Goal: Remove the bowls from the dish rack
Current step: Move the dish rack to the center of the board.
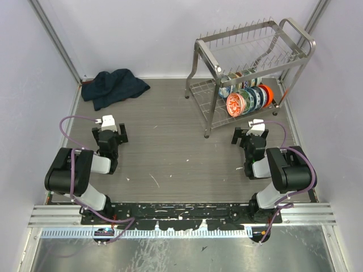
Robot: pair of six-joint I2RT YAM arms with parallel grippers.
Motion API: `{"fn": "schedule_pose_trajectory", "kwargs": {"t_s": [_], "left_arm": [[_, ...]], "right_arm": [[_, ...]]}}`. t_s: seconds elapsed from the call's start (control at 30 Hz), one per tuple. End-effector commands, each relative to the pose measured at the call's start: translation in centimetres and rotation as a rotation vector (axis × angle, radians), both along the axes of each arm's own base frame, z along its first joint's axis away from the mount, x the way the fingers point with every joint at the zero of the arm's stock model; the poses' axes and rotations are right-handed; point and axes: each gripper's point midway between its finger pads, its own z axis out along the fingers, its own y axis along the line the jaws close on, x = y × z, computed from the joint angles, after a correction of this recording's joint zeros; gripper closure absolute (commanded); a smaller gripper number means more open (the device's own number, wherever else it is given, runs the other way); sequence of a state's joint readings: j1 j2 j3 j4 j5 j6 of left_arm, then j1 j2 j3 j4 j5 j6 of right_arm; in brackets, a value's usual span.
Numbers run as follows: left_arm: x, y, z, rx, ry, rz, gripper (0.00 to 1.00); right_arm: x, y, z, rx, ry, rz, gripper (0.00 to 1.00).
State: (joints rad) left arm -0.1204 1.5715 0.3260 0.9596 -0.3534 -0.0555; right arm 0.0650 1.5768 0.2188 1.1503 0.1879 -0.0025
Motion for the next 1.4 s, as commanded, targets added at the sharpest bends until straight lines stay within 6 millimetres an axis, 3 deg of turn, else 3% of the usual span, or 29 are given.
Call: {"fn": "schedule_pose_trajectory", "kwargs": {"t_s": [0.0,0.3,0.47,0.6,0.8,0.97,1.07,1.23,1.37], "left_arm": [[0.8,0.2,1.7,0.007,-0.048,0.011,0.02],[0.7,0.2,1.7,0.006,-0.049,0.011,0.02],[0.5,0.4,2.2,0.006,-0.072,0.021,0.02],[0.3,0.2,3.0,0.017,-0.074,0.006,0.02],[-0.4,-0.4,9.2,-0.028,-0.111,-0.007,0.02],[-3.1,-0.8,12.9,-0.282,-0.211,0.065,0.02],[-4.7,-1.8,14.8,-0.429,-0.286,0.039,0.02],[-6.1,-4.2,18.1,-0.532,-0.379,-0.109,0.02],[-6.9,-5.0,18.8,-0.594,-0.426,-0.158,0.02]], "right_arm": [[0.8,0.1,2.5,-0.007,-0.085,0.010,0.00],[0.7,0.0,2.7,-0.006,-0.093,0.004,0.00],[-0.1,-1.4,4.4,0.005,-0.128,-0.083,0.00],[-0.3,-1.4,6.8,0.012,-0.156,-0.083,0.00],[-1.7,-1.2,11.4,0.171,-0.244,-0.119,0.00],[-3.5,1.9,15.8,0.296,-0.354,0.049,0.00],[-5.2,2.2,18.0,0.419,-0.449,0.058,0.00],[-6.6,3.4,20.2,0.481,-0.499,0.133,0.00],[-6.8,4.7,20.7,0.471,-0.462,0.201,0.00]]}}
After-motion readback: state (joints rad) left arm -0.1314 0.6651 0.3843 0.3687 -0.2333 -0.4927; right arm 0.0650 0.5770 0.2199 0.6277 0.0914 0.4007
